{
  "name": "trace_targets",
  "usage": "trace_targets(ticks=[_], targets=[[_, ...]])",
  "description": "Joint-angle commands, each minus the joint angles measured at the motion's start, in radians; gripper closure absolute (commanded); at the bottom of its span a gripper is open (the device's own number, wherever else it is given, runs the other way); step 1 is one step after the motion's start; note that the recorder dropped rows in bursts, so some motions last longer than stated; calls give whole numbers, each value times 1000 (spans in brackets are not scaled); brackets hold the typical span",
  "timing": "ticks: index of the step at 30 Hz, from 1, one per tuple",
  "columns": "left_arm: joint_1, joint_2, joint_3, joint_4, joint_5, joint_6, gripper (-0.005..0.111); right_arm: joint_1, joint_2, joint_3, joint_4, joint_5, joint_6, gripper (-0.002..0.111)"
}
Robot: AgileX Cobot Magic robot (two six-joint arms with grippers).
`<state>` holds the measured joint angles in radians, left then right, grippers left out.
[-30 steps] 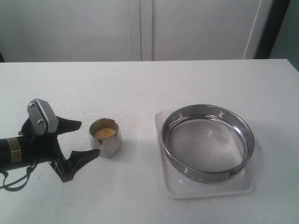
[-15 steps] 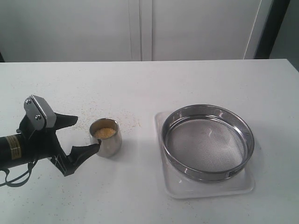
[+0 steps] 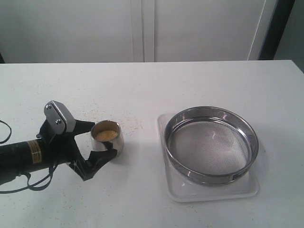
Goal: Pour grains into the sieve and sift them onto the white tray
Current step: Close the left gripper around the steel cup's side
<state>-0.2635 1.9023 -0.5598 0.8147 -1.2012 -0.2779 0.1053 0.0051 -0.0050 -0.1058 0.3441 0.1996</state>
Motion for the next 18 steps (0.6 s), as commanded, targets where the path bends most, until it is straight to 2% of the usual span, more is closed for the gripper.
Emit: trace_targets(ticks=[1, 18], targets=[[-17, 43, -34, -72, -2, -10, 4, 4, -5, 5, -1, -8, 4, 108], [-19, 166, -139, -62, -20, -44, 4, 4, -5, 5, -1, -8, 7, 108]])
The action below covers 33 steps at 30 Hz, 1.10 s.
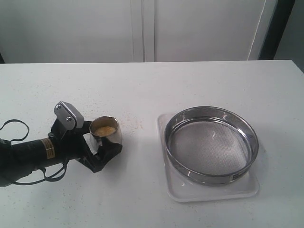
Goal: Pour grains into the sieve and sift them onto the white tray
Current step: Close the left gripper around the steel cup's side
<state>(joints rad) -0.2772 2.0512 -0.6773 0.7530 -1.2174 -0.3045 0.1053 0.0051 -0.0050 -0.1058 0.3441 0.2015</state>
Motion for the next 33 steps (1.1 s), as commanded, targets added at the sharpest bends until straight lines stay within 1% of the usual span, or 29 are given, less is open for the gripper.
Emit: trace_targets(ticks=[1, 8, 17, 21, 23, 28, 33], targets=[[-14, 22, -31, 0, -4, -21, 4, 4, -5, 5, -1, -8, 19, 108], [-48, 22, -86, -5, -4, -21, 4, 4, -5, 5, -1, -8, 19, 108], [-48, 22, -92, -7, -4, -21, 4, 4, -5, 5, -1, -8, 19, 108], [-48, 22, -92, -5, 74, -15, 4, 4, -5, 5, -1, -8, 19, 108], [-48, 22, -92, -5, 72, -15, 4, 4, -5, 5, -1, -8, 19, 108], [-48, 22, -92, -5, 9, -13, 4, 4, -5, 5, -1, -8, 19, 108], [-48, 22, -92, -5, 20, -13, 4, 4, -5, 5, -1, -8, 19, 108]])
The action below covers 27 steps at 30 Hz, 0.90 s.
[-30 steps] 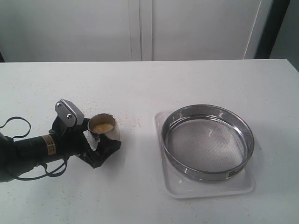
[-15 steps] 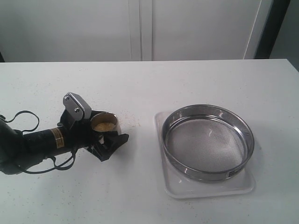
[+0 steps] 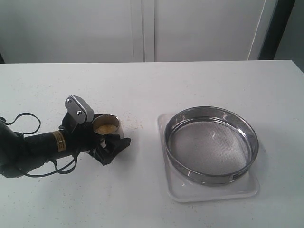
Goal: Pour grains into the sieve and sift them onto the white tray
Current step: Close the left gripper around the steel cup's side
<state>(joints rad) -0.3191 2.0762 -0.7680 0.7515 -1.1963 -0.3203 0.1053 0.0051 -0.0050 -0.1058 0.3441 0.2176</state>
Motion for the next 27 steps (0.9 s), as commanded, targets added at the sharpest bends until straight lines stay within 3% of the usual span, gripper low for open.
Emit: trace_targets(ticks=[1, 5, 8, 14, 17, 27], targets=[[-7, -3, -1, -4, 2, 2, 4, 4, -5, 5, -1, -8, 3, 108], [-7, -3, -1, -4, 11, 5, 8, 4, -5, 5, 2, -8, 3, 108], [-7, -3, -1, -4, 37, 5, 25, 4, -5, 5, 2, -8, 3, 108], [-7, -3, -1, -4, 41, 5, 83, 4, -5, 5, 2, -8, 3, 108], [-7, -3, -1, -4, 41, 5, 104, 4, -5, 5, 2, -8, 3, 108], [-7, -13, -1, -4, 39, 2, 107, 4, -5, 5, -1, -8, 3, 108]])
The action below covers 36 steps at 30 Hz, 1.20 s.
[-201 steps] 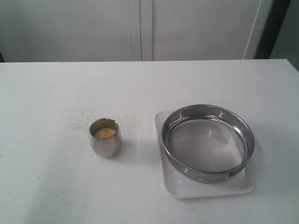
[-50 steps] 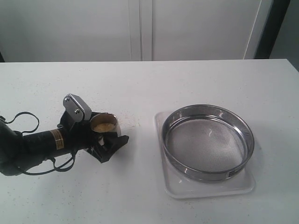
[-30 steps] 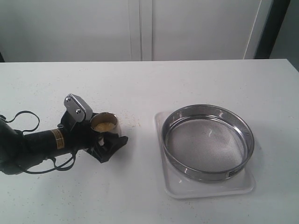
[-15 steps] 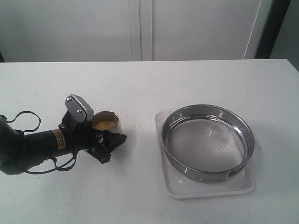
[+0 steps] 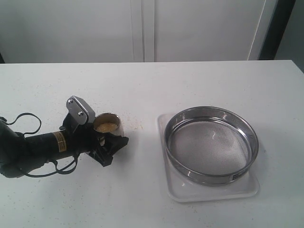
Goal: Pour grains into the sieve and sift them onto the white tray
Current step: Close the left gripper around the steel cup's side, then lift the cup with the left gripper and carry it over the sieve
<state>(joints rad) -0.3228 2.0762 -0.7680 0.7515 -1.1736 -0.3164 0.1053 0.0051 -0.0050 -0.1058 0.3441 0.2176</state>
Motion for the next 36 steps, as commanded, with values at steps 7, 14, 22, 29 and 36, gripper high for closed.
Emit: trace_targets(ticks=[7, 14, 22, 29, 36], targets=[[-3, -123, -1, 9, 125, -121, 107, 4, -5, 5, -1, -8, 3, 108], [-3, -249, -1, 27, 267, -187, 107, 4, -5, 5, -1, -8, 3, 108], [-12, -390, -1, 109, 447, -247, 107, 4, -5, 5, -1, -8, 3, 108], [-100, -472, -49, 154, 653, -252, 107, 4, -5, 5, -1, -8, 3, 108], [-200, -474, -139, 154, 772, -257, 107, 4, -5, 5, -1, -8, 3, 108]])
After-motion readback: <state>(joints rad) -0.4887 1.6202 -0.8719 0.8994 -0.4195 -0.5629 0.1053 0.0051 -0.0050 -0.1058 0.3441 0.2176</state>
